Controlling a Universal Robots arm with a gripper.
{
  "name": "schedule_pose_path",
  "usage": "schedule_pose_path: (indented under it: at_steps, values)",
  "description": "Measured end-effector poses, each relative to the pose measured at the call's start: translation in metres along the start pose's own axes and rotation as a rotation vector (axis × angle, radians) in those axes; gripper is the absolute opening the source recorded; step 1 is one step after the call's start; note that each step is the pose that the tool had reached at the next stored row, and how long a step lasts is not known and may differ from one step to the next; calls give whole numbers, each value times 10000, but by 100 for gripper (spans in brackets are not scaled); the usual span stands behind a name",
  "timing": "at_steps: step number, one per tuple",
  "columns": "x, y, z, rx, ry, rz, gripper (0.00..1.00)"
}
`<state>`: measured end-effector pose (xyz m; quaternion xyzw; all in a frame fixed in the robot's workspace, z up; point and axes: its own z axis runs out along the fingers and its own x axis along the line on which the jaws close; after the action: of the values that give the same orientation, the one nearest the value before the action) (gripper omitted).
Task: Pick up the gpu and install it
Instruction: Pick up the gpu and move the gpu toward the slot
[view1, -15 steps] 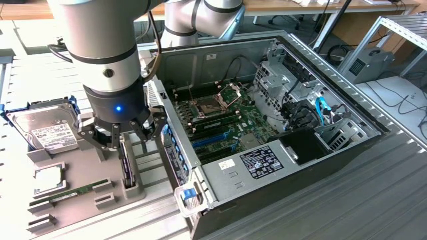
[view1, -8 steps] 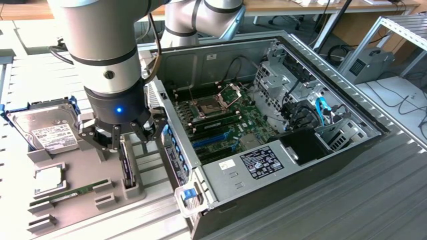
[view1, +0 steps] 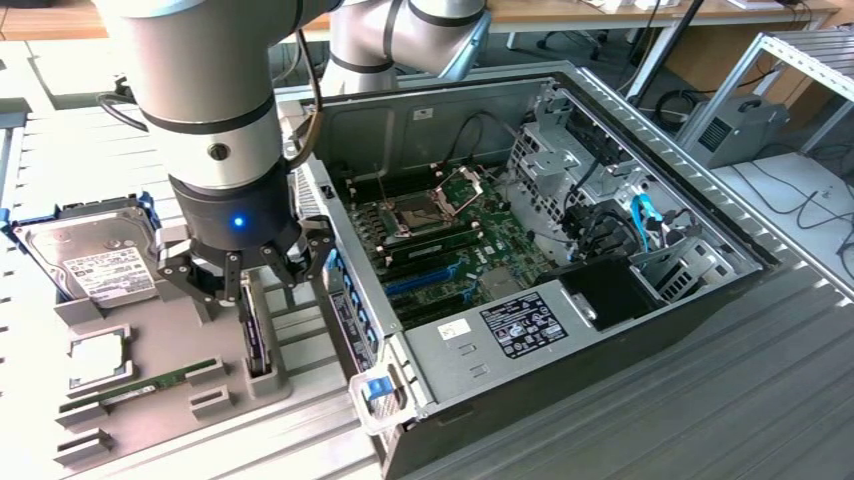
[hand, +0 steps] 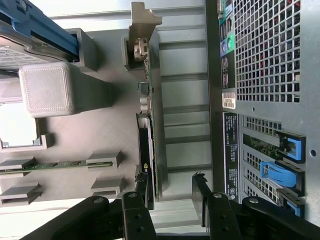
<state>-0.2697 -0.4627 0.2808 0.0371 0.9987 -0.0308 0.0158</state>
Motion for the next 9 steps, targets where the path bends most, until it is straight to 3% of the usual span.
schedule_pose_path:
  at_steps: [9]
  values:
    - [1, 1, 19, 45, -4, -1, 48]
